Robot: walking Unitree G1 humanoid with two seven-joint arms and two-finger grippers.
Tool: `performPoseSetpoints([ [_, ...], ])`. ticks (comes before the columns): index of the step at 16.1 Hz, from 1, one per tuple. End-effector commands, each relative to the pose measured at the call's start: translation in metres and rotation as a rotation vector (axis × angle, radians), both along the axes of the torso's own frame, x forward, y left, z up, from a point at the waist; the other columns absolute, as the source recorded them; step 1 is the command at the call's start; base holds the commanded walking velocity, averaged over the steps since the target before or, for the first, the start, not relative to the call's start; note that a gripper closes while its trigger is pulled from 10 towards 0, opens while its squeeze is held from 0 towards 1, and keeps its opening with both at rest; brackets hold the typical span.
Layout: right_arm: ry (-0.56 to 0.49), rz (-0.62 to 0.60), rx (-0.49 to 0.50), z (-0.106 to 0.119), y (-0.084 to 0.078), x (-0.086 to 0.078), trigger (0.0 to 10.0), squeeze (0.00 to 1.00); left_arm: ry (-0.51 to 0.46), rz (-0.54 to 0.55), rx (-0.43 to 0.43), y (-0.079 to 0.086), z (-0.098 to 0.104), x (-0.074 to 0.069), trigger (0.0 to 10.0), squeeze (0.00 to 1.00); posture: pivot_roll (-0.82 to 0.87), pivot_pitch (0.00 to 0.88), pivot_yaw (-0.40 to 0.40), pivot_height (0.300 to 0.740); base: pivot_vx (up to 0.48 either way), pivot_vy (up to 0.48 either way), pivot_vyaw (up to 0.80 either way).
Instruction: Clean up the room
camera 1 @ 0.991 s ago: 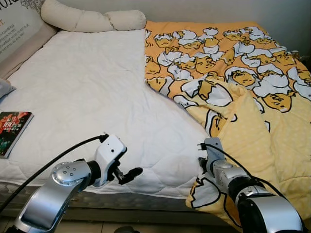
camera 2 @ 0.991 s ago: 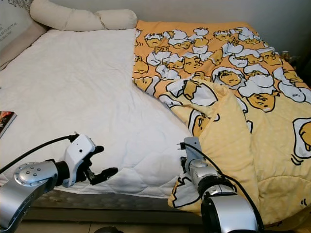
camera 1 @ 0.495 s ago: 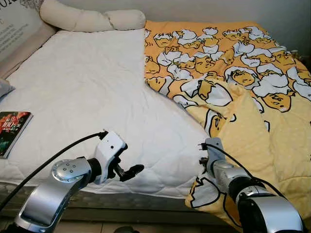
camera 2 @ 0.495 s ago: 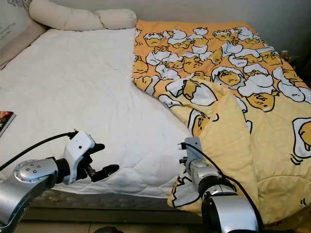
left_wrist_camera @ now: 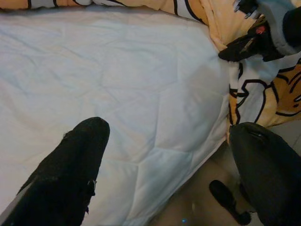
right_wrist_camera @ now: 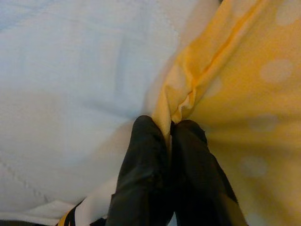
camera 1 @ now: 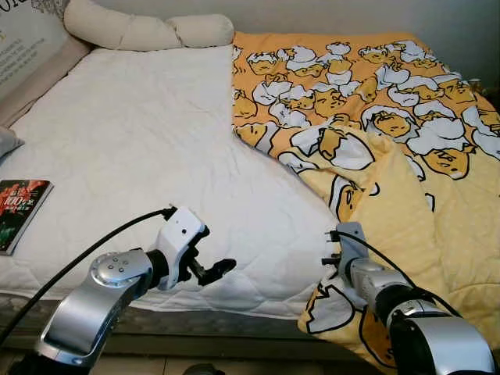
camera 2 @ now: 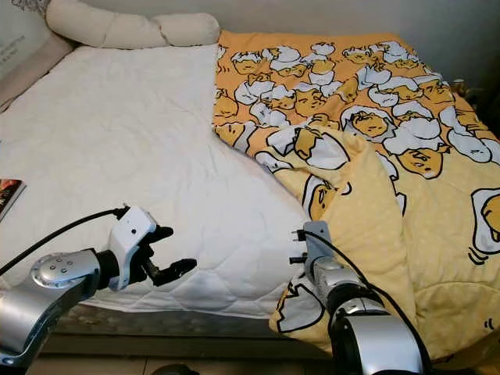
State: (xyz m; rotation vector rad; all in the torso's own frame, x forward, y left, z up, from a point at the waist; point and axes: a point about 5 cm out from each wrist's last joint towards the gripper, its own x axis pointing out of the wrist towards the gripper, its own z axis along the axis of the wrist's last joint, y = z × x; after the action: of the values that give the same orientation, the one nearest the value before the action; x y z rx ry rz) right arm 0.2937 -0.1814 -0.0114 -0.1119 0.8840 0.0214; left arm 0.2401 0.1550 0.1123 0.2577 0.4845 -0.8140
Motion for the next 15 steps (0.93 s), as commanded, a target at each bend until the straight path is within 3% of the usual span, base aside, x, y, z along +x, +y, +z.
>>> performPoseSetpoints([
  [1,0.040,0.040,0.021,-0.008,-0.001,-0.010,0.0,0.00,-0.010,0.002,0.019,0.000,-0.001,0.001,10.0,0.15,0.10,0.000,0.042,0.740,0.000,0.000,0.00],
  [3,0.011,0.151,0.083,-0.005,0.005,-0.006,0.0,0.00,-0.011,0.003,0.017,0.000,-0.001,0.000,10.0,0.16,0.11,0.000,0.038,0.740,0.000,0.000,0.00],
  [4,-0.042,0.416,0.172,0.002,0.020,-0.004,0.0,0.00,-0.011,0.008,0.018,0.002,-0.002,-0.001,10.0,0.16,0.11,0.000,0.037,0.740,0.000,0.000,0.00],
  [5,-0.059,0.585,0.218,0.004,0.025,-0.007,0.0,0.00,-0.010,0.009,0.020,0.003,-0.002,-0.002,10.0,0.16,0.10,0.000,0.036,0.740,0.000,0.000,0.00],
  [6,-0.065,0.825,0.324,0.008,0.029,-0.019,0.0,0.00,-0.010,0.010,0.023,0.005,-0.003,-0.004,10.0,0.16,0.10,0.000,0.035,0.740,0.000,0.000,0.00],
  [7,-0.081,0.890,0.399,0.012,0.028,-0.024,1.1,0.00,-0.009,0.011,0.024,0.006,-0.003,-0.004,10.0,0.16,0.10,0.000,0.035,0.740,0.000,0.000,0.00],
  [8,-0.093,0.921,0.447,0.016,0.027,-0.027,1.1,0.00,-0.009,0.012,0.024,0.006,-0.003,-0.004,10.0,0.16,0.10,0.000,0.035,0.740,0.000,0.000,0.00],
  [9,-0.118,1.018,0.571,0.028,0.025,-0.039,0.0,0.00,-0.009,0.010,0.021,0.005,-0.004,-0.005,10.0,0.16,0.09,0.000,0.040,0.740,0.000,0.000,0.00],
  [12,-0.107,1.250,0.715,0.044,0.026,-0.073,0.0,0.00,-0.006,-0.010,0.010,0.002,-0.004,-0.006,10.0,0.16,0.08,0.000,0.047,0.740,0.000,0.000,0.00],
  [14,-0.090,1.268,0.752,0.035,0.024,-0.079,0.0,0.00,-0.009,-0.014,0.007,0.001,-0.003,-0.005,10.0,0.16,0.08,0.000,0.049,0.740,0.000,0.000,0.00],
  [15,-0.046,1.245,0.671,0.013,0.017,-0.084,3.4,0.00,-0.011,-0.017,0.006,0.001,-0.003,-0.004,10.0,0.16,0.08,0.000,0.052,0.740,0.000,0.000,0.00],
])
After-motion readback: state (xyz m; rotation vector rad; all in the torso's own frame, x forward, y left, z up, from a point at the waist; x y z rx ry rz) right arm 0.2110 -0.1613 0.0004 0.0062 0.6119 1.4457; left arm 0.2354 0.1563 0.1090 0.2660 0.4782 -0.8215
